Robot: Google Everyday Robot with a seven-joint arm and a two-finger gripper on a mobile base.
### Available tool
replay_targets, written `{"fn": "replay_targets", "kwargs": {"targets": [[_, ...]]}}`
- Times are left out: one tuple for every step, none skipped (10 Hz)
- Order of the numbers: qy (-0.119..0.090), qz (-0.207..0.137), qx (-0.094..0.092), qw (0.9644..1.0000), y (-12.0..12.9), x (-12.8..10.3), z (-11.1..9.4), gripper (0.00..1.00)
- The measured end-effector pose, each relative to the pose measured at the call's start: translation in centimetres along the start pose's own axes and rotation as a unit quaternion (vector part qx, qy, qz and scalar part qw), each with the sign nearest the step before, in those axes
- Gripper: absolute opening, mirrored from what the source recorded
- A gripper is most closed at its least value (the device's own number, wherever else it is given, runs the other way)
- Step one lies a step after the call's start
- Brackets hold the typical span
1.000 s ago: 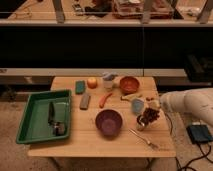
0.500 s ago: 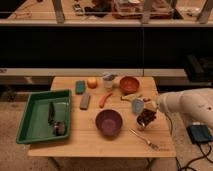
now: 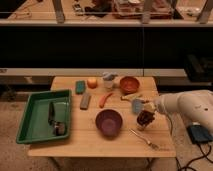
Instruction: Place grapes in metal cup
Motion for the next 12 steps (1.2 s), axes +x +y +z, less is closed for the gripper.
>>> {"fn": "replay_targets", "kwargs": {"targets": [[-0.001, 0.001, 0.001, 1.0000, 0.0, -0.1, 0.2, 0.00], [-0.002, 0.002, 0.001, 1.0000, 0.0, -0.3, 0.5, 0.00], [-0.004, 0.003, 0.003, 1.0000, 0.0, -0.4, 0.8, 0.00], [-0.004, 0.004, 0.004, 1.0000, 0.0, -0.5, 1.0, 0.00], [-0.005, 0.003, 0.005, 1.0000, -0.1, -0.5, 1.1, 0.00], [-0.007, 0.004, 0.005, 1.0000, -0.1, -0.7, 1.3, 0.00], [-0.008, 0.004, 0.005, 0.9999, -0.1, -0.9, 1.5, 0.00], [-0.010, 0.004, 0.005, 0.9999, -0.1, -1.0, 1.6, 0.00], [-0.012, 0.005, 0.005, 0.9999, 0.0, -1.3, 1.7, 0.00], [-0.014, 0.006, 0.005, 0.9999, 0.0, -1.6, 1.8, 0.00], [-0.017, 0.006, 0.006, 0.9998, 0.0, -1.8, 1.9, 0.00], [-0.019, 0.007, 0.009, 0.9998, -0.1, -2.0, 2.1, 0.00]]}}
